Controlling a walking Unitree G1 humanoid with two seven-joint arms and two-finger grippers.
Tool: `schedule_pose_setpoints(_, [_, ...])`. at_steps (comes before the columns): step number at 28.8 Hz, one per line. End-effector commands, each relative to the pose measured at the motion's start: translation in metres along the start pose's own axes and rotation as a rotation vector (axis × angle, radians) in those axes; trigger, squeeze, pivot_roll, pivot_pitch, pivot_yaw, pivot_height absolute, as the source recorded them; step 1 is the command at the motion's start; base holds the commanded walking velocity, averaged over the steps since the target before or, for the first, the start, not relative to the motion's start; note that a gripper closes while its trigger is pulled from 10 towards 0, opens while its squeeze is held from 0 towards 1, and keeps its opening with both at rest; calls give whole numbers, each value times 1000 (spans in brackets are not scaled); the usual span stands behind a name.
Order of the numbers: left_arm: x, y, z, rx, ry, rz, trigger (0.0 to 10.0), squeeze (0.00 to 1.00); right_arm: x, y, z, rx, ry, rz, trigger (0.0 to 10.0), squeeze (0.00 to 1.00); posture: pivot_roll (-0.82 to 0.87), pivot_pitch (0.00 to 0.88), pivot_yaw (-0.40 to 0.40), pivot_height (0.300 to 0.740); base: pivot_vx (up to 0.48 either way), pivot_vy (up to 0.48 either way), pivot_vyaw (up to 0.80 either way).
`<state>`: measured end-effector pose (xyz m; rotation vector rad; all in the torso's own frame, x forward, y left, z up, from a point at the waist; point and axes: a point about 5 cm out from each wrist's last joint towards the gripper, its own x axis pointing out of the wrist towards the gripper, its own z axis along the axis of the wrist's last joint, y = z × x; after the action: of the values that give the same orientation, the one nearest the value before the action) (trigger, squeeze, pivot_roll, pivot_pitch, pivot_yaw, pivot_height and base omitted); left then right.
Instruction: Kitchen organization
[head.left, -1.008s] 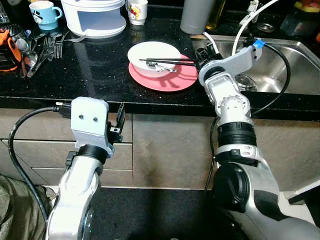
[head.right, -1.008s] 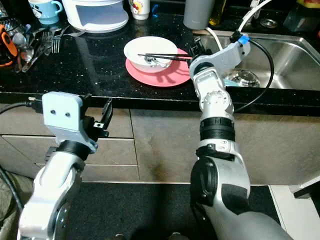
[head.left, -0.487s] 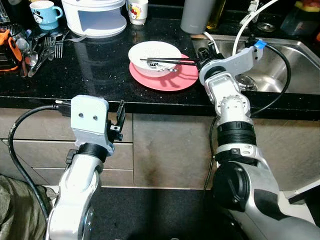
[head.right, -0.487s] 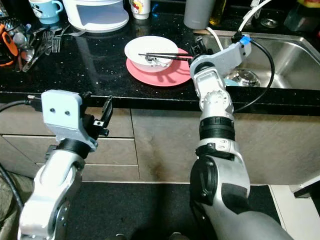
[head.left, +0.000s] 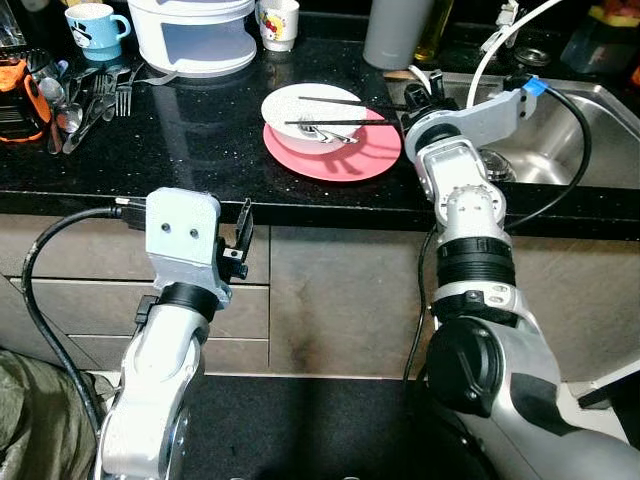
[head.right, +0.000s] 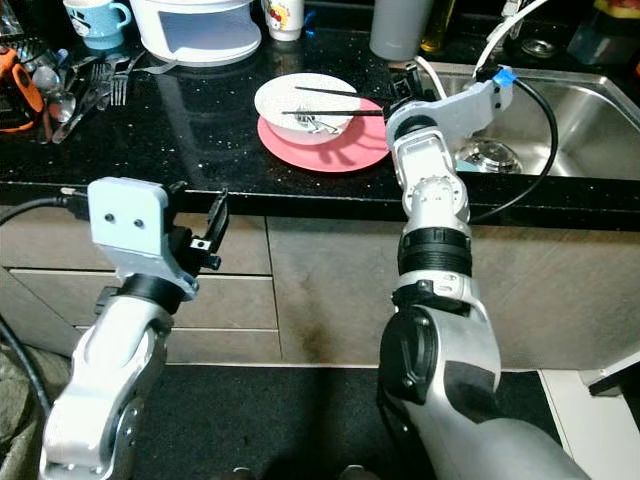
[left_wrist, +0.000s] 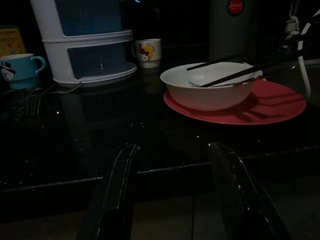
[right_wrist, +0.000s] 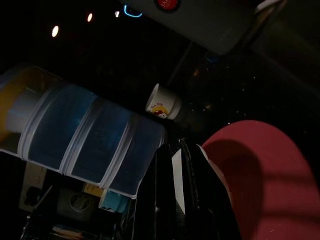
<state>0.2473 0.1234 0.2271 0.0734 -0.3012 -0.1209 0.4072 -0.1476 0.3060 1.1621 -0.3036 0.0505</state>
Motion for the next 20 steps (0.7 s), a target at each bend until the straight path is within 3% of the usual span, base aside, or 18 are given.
schedule_pose_setpoints(1, [0, -1, -1, -9, -2, -11, 10000, 0, 3, 3, 9, 29, -39, 4, 0, 0, 168, 41, -52, 740, 0, 0, 0])
schedule_pose_setpoints(14, [3, 0, 0, -5, -13, -9, 10000, 0, 4, 1, 5, -7, -61, 6, 0, 0, 173, 42, -53, 740, 0, 0, 0])
schedule_pose_setpoints(20, [3, 1, 1, -2, -17, -3, 10000, 0, 7, 7, 6, 32, -74, 27, 0, 0, 176, 45, -54, 740, 0, 0, 0])
